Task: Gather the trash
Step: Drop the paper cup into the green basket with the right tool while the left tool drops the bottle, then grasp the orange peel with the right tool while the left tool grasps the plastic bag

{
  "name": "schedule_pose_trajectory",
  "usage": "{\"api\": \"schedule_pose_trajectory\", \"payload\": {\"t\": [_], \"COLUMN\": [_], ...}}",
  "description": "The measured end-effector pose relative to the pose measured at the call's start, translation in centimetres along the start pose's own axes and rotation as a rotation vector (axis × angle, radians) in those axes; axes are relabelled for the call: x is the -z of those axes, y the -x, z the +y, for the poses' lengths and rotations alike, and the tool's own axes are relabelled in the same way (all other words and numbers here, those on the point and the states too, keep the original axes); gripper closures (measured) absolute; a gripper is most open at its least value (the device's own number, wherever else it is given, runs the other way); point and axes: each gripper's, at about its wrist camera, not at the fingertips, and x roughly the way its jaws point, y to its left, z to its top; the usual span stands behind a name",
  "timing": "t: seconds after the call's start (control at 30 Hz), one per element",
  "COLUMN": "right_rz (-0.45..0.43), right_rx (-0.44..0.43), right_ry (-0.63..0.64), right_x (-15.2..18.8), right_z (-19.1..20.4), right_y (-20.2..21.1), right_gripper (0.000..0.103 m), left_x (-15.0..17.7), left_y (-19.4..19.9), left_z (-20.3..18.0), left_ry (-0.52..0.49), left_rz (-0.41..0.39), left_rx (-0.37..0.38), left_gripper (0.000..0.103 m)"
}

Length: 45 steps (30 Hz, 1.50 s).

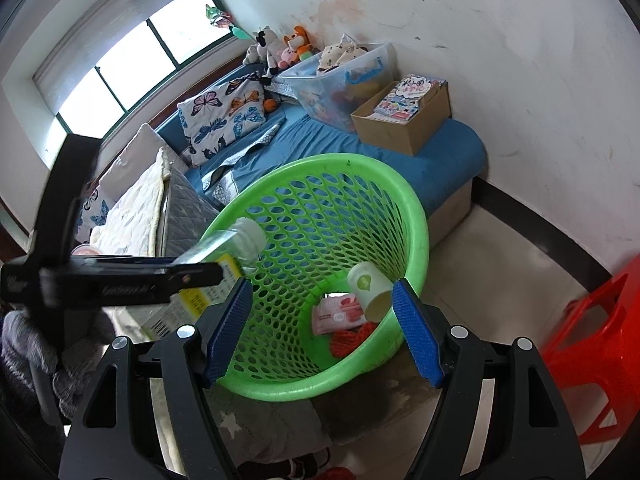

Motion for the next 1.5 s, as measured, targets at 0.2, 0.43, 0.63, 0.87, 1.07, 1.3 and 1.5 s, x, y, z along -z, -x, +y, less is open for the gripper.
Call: {"api": "schedule_pose_trajectory", "payload": {"t": [0.2, 0.43, 0.63, 0.87, 1.07, 1.3, 1.5], "right_rz": [-0.013, -0.046, -0.066, -0.055, -0.026, 0.019, 0.067], "right_rx": [0.000, -0.042, -0.087, -0.147, -0.200, -0.265, -0.312], "right_ry": [0.011, 0.053, 0.104, 0.165, 0.262, 0.379, 0.460], "right_x": [0.3, 0.7, 1.5, 2.1, 3.0, 5.0, 7.0], "right_z": [0.6, 3.0, 6.5, 11.2, 16.2, 22.0, 26.1], "right_y": [0.9, 2.9, 4.4, 4.6, 4.2, 3.0, 1.6], "right_gripper": [0.031, 0.031, 0.019, 0.019, 0.019, 0.019, 0.019], "left_x": [0.7, 4.6, 10.0, 16.5, 22.4, 28.0, 32.8], "left_y": [2.2, 9.2, 14.7, 18.9, 21.9, 24.1, 25.1], "left_z": [0.6, 2.6, 5.1, 9.2, 14.2, 18.8, 21.2], "left_ry": [0.020, 0.039, 0.057, 0.131, 0.248, 0.353, 0.416], "left_rz": [-0.066, -0.225, -0.346, -0.433, -0.475, -0.504, -0.526], "left_rx": [0.029, 0.025, -0.015, -0.086, -0.156, -0.207, -0.227], "left_gripper": [0.042, 0.042, 0.042, 0.042, 0.042, 0.042, 0.042]}}
